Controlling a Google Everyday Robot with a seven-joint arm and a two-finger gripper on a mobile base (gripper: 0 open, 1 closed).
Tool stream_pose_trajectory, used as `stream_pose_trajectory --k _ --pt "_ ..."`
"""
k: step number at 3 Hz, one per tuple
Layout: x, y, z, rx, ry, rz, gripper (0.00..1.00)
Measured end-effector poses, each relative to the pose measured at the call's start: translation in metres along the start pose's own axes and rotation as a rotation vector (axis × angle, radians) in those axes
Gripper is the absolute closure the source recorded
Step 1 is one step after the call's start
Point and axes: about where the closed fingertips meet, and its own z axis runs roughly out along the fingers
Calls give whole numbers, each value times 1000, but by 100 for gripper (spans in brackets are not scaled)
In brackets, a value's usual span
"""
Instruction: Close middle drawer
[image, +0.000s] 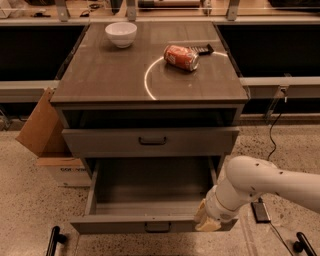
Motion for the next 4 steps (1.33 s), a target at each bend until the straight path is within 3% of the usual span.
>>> stream_pose_trajectory --k 1,2,3,4 --pt "4 0 9 10 26 16 87" --pt "8 3 23 20 71 33 100" --pt "30 6 63 -3 113 88 100" --pt "31 6 63 -3 113 89 100"
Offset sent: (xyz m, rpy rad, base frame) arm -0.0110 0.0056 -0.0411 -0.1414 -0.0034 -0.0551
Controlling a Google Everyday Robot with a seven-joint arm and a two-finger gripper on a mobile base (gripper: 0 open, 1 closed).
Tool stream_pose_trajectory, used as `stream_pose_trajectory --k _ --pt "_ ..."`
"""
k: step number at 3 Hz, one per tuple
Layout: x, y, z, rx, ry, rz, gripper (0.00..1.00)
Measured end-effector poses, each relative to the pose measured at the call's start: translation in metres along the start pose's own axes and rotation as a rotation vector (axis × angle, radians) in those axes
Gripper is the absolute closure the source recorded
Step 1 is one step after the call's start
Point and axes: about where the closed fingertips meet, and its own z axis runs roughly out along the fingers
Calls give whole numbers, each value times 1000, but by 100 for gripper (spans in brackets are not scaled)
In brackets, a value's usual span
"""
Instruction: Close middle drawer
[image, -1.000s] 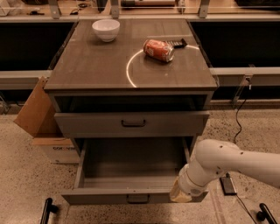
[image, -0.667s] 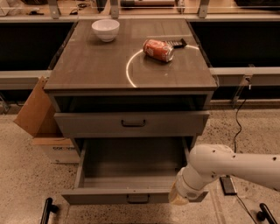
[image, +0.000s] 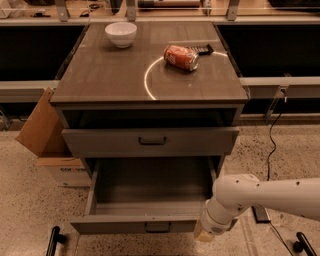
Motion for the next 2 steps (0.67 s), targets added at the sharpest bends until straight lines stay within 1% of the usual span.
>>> stream_pose_trajectory --k 1,2 --pt "17 -10 9 48 12 8 100" --pt "42 -25 23 90 10 26 100"
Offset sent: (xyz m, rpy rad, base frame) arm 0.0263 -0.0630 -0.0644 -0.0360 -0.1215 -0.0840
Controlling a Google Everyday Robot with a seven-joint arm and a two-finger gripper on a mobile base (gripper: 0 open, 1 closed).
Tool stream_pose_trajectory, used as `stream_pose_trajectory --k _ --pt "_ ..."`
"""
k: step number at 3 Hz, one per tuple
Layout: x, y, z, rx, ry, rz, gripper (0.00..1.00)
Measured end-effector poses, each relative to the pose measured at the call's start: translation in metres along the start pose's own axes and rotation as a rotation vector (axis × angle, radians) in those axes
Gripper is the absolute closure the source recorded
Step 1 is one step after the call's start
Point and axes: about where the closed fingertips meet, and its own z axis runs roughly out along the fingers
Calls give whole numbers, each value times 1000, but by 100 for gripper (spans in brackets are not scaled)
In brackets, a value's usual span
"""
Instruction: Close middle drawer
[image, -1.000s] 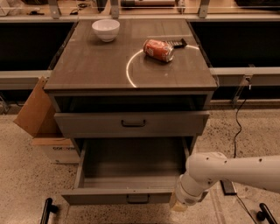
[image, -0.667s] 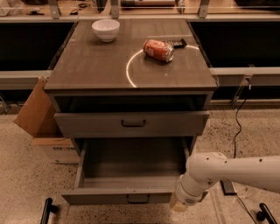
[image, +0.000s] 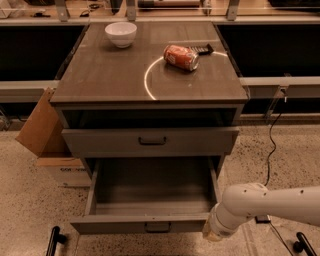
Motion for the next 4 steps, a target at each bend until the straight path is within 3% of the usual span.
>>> stream_pose_trajectory --k 1,4 --pt "17 -15 14 43 -4 4 100" --pt "19 -81 33 217 -80 -51 100"
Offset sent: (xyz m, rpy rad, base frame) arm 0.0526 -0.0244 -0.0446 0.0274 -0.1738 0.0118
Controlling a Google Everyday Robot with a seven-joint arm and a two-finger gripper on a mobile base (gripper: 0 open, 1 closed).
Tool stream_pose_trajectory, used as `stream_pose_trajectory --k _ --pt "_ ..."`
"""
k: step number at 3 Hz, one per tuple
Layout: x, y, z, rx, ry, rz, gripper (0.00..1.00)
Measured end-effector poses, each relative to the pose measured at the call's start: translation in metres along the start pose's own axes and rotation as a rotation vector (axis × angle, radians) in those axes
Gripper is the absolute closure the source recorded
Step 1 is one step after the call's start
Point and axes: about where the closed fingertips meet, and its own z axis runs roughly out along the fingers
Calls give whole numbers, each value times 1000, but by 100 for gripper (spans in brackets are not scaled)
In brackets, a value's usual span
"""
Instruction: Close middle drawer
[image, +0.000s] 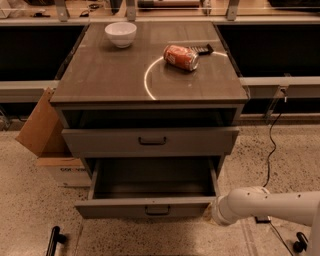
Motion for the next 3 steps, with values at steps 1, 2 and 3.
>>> stream_pose_trajectory --k 1,2,3 --pt "5 -35 9 60 -40 27 100" --pt "5 -35 9 60 -40 27 100" --pt "8 -48 13 81 -69 41 100"
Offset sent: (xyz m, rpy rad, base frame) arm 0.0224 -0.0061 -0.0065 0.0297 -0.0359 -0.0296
